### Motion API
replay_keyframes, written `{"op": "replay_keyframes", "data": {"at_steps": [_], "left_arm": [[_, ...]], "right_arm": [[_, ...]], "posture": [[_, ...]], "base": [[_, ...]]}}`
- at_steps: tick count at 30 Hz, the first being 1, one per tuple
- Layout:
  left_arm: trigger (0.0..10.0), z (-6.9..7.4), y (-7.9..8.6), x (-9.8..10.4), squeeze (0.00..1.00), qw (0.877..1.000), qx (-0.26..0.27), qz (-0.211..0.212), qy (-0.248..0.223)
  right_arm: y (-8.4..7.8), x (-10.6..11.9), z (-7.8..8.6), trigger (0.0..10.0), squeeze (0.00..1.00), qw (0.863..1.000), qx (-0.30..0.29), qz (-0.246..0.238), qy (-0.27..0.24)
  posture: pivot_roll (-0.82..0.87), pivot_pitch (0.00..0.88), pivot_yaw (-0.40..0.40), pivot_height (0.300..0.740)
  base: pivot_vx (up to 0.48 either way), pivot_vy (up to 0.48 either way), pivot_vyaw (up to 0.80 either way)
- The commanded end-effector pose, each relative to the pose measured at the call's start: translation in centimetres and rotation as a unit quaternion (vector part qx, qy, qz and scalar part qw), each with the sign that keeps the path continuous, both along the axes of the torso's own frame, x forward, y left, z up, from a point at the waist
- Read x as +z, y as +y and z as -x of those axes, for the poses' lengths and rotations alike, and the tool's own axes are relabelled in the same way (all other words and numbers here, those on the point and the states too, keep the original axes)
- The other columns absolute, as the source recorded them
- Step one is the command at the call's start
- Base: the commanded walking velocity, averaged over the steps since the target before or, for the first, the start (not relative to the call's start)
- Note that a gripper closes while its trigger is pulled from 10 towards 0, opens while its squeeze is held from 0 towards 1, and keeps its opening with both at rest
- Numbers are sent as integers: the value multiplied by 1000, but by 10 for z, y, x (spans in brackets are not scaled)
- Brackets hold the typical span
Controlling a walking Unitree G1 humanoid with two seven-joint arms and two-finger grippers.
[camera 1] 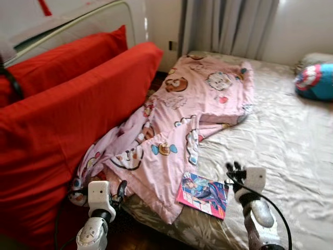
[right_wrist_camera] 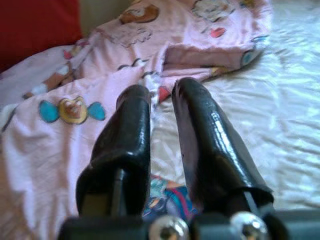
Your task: Clean up the room
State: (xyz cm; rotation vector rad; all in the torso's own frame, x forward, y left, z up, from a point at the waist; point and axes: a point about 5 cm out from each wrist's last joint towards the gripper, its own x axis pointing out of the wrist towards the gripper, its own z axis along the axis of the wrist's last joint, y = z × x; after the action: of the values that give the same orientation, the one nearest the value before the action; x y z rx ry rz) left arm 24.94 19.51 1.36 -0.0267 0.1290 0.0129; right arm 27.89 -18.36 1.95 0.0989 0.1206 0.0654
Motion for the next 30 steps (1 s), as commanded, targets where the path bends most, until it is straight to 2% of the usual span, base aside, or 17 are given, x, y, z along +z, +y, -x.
{"op": "replay_keyframes", "data": {"at_steps": [1,8,12,15,19,24,27,30], "left_arm": [[10000,1,-2,5,0,1000,3,6,-11],[10000,4,-5,18,0,1000,3,4,-21],[10000,2,-7,19,0,1000,-1,5,-18],[10000,0,-8,22,0,1000,-1,7,-16],[10000,-4,-11,25,0,1000,7,13,-16],[10000,-1,-15,23,0,1000,-7,8,-14],[10000,0,-14,23,0,1000,-3,11,-11],[10000,0,-13,24,0,1000,0,12,-9]], "right_arm": [[0,-10,10,10000,0,1000,4,-5,18],[3,-17,21,10000,0,999,-9,-6,37],[1,-20,22,10000,0,998,-19,-7,51],[-1,-16,22,10000,0,999,-20,-4,33],[-2,-16,20,10000,0,999,-24,-4,38],[2,-18,19,10000,0,998,-22,-5,56],[3,-17,18,10000,0,999,-20,-3,50],[4,-16,19,10000,0,999,-17,-8,42]], "posture": [[-131,76,-9,740],[-130,60,-3,740],[-138,56,3,730],[-134,77,1,712],[-126,110,-4,712],[-123,129,-2,707],[-120,137,-1,687],[-120,138,-1,687]], "base": [[0,0,0],[0,0,0],[0,0,0],[0,0,0],[0,0,0],[0,0,0],[0,0,0],[0,0,0]]}}
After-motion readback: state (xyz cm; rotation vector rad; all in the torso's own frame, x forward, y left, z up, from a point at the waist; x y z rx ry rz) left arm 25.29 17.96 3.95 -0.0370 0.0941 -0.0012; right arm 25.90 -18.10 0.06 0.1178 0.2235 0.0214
